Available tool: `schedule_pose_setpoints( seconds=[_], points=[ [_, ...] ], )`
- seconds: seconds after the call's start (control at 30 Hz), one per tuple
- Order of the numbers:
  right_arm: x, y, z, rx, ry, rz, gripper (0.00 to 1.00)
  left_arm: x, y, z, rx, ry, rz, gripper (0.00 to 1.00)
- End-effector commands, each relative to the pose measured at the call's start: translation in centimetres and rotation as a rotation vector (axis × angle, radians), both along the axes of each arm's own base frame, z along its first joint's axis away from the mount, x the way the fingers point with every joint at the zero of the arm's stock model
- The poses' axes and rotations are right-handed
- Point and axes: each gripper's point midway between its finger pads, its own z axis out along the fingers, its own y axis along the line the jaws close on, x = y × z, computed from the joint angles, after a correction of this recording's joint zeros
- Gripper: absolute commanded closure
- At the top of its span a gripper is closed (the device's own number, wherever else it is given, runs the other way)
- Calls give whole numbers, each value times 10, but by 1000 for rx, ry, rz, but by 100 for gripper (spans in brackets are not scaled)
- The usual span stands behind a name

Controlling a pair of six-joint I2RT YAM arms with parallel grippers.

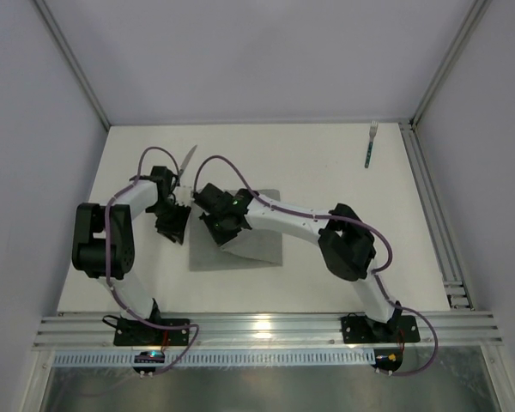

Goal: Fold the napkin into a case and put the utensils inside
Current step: Fold the rectangle-folded napkin at the center of the board.

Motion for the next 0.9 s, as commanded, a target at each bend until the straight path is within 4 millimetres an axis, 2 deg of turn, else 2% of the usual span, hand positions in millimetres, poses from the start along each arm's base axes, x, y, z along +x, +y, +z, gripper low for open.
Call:
schedule_pose_setpoints(
  seconds=[0.0, 0.2, 0.37, 0.47, 0.53, 0.63, 0.7, 0.87],
  points=[
    [-9, 46, 25, 125, -30, 106, 97, 0, -6, -8, -56, 26, 21, 69],
    [-26, 86, 29, 251, -14, 180, 97, -3, -10, -12, -99, 58, 31, 73],
    [-30, 92, 27, 279, 2, 196, 97, -4, -9, -14, -112, 68, 40, 81],
    [-31, 94, 34, 303, -10, 207, 97, -3, -9, -16, -115, 73, 44, 89],
    [-30, 98, 46, 341, -30, 211, 97, -4, -9, -17, -116, 79, 45, 94],
    [-31, 105, 57, 385, -56, 223, 97, -3, -8, -16, -123, 74, 48, 99],
    [-30, 108, 58, 402, -56, 225, 97, -2, -8, -16, -124, 72, 50, 100],
    [-37, 114, 23, 390, 35, 204, 97, -2, -8, -15, -134, 72, 54, 100]
  ],
)
